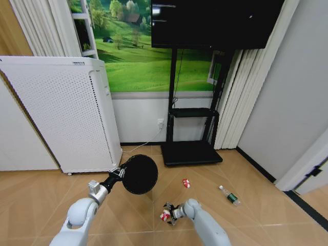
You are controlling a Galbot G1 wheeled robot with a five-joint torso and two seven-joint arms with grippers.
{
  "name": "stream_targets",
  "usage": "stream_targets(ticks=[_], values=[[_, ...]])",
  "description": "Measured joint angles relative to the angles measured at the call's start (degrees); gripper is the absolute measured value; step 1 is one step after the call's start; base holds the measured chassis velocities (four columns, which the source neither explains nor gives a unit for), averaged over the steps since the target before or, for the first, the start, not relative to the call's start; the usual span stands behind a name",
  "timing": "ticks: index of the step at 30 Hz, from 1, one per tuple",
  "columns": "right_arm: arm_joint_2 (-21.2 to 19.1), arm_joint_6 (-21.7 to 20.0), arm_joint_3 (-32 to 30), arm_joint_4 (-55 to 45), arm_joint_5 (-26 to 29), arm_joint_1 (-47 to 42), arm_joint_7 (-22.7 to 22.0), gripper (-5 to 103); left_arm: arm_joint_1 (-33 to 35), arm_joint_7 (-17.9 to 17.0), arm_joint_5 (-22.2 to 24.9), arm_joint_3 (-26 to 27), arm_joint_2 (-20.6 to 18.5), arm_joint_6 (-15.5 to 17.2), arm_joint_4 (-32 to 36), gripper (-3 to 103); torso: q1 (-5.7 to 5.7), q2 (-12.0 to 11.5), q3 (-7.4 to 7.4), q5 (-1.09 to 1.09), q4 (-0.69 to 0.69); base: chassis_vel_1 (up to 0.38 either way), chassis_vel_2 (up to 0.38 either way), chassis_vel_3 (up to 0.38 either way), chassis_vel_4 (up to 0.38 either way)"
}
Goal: Pick up the trash bin and place the garbage on the floor into it.
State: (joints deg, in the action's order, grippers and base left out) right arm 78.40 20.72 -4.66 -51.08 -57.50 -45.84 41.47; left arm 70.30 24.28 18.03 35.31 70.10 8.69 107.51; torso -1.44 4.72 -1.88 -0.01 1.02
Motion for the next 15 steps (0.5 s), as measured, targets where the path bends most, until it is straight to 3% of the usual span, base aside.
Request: stream_targets(ticks=[4, 5, 8, 15], values=[[0.2, -0.7, 0.0, -0.1, -0.5, -0.4, -0.2, 61, 0.4, 0.5, 0.6, 0.5, 0.0, 0.0, 0.2, 7, 0.0, 0.0, 0.01, -0.02, 0.0, 0.0, 0.0, 0.0, 0.0], [0.2, -0.7, 0.0, -0.1, -0.5, -0.4, -0.2, 61, 0.4, 0.5, 0.6, 0.5, 0.0, 0.0, 0.2, 7, 0.0, 0.0, 0.01, -0.02, 0.0, 0.0, 0.0, 0.0, 0.0], [0.4, -1.1, 0.3, -0.2, -0.2, -0.7, -0.2, 46, 0.5, 0.8, 1.1, 1.1, 0.0, 0.0, 0.4, 7, 0.0, 0.0, 0.01, 0.0, 0.01, 0.0, 0.0, 0.0, 0.0], [0.5, -1.1, 0.4, -0.1, -0.1, -0.9, -0.3, 35, 0.5, 1.1, 1.6, 2.1, -0.3, 0.0, 0.4, 7, 0.01, 0.0, 0.01, 0.0, -0.01, 0.0, 0.0, 0.0, 0.0]])
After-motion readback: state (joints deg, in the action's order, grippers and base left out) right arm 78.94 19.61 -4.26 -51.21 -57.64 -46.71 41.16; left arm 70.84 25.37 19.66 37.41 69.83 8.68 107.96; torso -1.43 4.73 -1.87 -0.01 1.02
